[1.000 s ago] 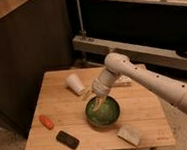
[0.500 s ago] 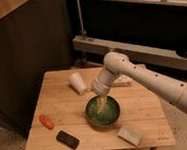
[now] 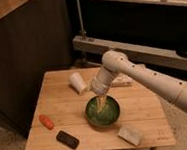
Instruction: Place the white sponge in the ceramic bowl
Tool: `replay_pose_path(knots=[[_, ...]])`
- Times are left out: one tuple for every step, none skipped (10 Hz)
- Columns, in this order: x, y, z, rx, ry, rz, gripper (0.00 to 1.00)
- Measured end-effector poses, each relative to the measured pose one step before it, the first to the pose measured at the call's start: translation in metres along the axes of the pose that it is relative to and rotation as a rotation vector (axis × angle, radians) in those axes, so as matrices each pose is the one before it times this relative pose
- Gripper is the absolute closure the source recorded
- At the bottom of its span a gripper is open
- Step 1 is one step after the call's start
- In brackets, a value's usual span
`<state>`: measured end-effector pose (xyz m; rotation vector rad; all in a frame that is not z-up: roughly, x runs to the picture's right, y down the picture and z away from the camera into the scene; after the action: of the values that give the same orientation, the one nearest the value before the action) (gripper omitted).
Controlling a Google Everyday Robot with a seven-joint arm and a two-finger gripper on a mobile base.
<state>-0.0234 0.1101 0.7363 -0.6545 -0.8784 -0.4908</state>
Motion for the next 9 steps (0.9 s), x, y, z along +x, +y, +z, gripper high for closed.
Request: replay_pose_path(knots=[[0.00121, 0.00031, 0.00038, -0.00205, 0.00698, 0.01554, 0.26], [0.00450, -0.00043, -0.00314, 0.00678, 0.03226, 0.04287, 0.26], [0.00588, 0.00285, -0.00413, 0.01079, 0.03248, 0.04409, 0.26], [0.01050, 0.01038, -0.00820, 0.01621, 0.05189, 0.06394, 0.26], [0.00951, 0.01021, -0.00636, 0.01465, 0.04151, 0.04675, 0.26], [0.01704, 0.01873, -0.01138, 0.03278, 0.04628, 0.06254, 0.26], [0.01288, 0.01356, -0.00685, 0.01983, 0.01191, 0.02650, 0.26], [0.00666, 0.00864, -0.00378, 0.01120, 0.00815, 0.00901, 0.26], [0.00213, 0.00569, -0.00149, 0.00540, 0.00387, -0.00043, 0.26]])
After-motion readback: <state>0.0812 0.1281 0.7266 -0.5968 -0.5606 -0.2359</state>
